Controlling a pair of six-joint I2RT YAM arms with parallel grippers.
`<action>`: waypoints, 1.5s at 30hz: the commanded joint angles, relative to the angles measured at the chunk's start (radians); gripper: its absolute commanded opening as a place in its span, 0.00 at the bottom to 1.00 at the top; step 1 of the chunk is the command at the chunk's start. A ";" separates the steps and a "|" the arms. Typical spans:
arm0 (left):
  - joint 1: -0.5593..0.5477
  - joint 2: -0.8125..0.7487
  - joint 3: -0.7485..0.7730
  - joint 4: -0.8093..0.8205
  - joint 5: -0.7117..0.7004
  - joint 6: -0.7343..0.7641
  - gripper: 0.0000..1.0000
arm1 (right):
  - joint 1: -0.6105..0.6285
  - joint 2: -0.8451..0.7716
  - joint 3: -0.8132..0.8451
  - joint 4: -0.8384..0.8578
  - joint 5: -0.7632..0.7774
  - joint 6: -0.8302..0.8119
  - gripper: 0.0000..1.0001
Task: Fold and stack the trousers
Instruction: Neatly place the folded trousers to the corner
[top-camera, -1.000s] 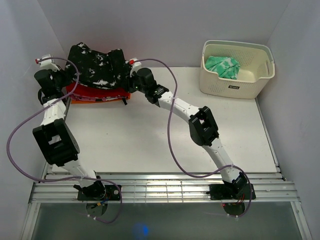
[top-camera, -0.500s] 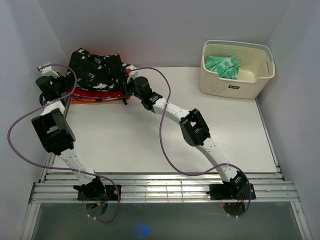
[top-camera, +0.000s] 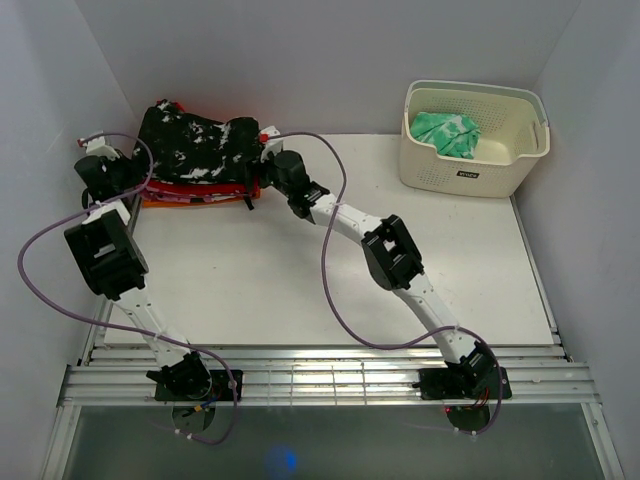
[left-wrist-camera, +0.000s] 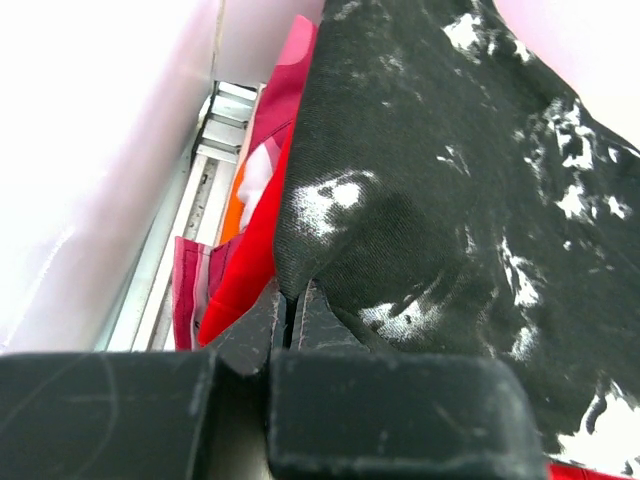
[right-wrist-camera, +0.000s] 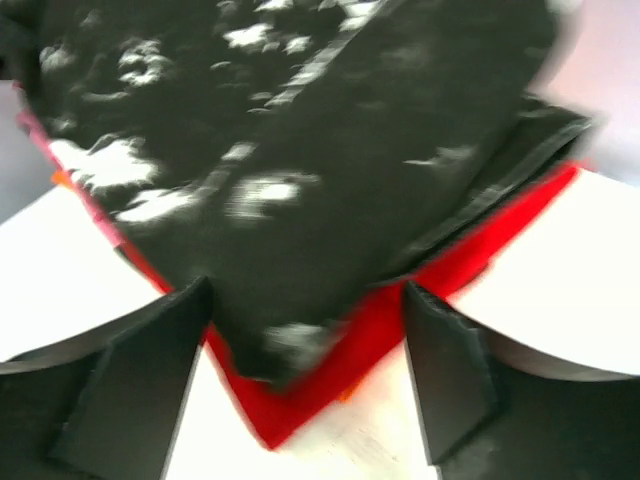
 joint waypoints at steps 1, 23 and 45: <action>0.053 -0.013 0.071 0.025 -0.147 0.025 0.00 | -0.064 -0.153 -0.038 0.050 0.058 -0.048 0.88; 0.055 -0.422 0.274 -0.957 0.193 0.307 0.98 | -0.441 -1.002 -0.484 -0.717 -0.214 -0.334 0.90; -0.653 -0.628 -0.309 -0.988 0.047 0.240 0.98 | -0.781 -1.520 -1.455 -0.948 -0.468 -0.501 0.90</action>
